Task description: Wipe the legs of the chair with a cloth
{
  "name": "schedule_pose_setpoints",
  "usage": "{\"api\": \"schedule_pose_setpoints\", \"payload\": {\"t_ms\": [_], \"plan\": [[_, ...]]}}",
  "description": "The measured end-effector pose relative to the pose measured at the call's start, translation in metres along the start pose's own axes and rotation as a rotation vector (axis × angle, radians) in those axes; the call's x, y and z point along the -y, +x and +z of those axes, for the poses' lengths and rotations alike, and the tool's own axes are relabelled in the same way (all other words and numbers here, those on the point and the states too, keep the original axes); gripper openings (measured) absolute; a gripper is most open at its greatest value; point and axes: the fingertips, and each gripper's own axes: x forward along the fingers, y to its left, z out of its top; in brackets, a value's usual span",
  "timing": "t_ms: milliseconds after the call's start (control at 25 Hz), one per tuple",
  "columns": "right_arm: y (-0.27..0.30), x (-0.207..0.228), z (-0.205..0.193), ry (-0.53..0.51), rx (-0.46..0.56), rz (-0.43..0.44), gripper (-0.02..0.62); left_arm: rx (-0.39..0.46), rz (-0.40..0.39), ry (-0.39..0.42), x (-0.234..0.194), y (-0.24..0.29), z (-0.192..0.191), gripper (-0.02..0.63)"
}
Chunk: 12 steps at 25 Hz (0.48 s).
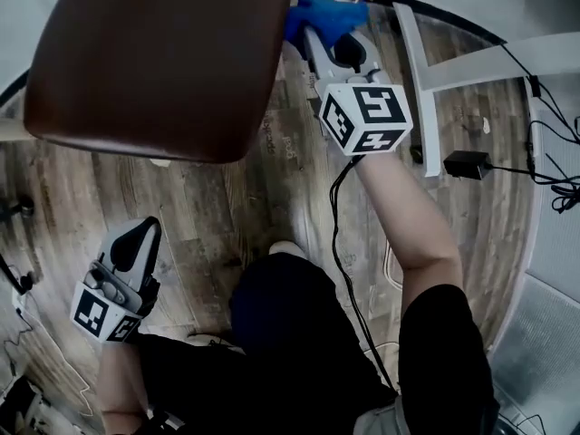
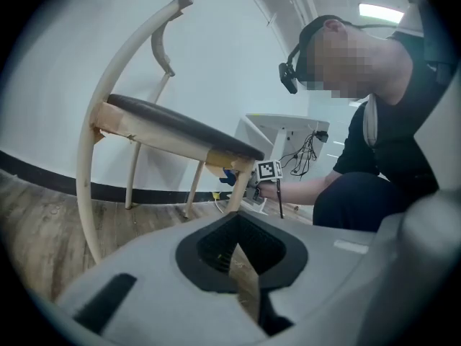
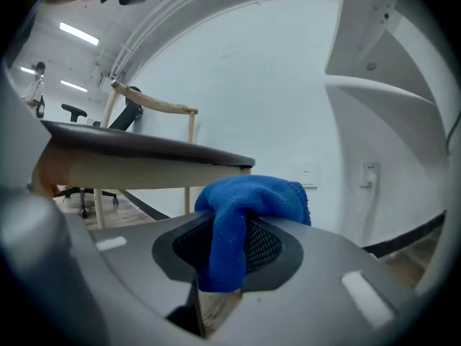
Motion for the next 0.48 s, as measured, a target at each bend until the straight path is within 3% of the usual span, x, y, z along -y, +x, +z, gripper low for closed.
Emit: {"api": "schedule_pose_setpoints", "payload": {"t_ms": [480], "plan": [[0.119,0.023,0.016,-0.22,-0.009,0.212,0.101,-0.012,0.135,-0.001,-0.011,0.014,0.008,0.008]]}}
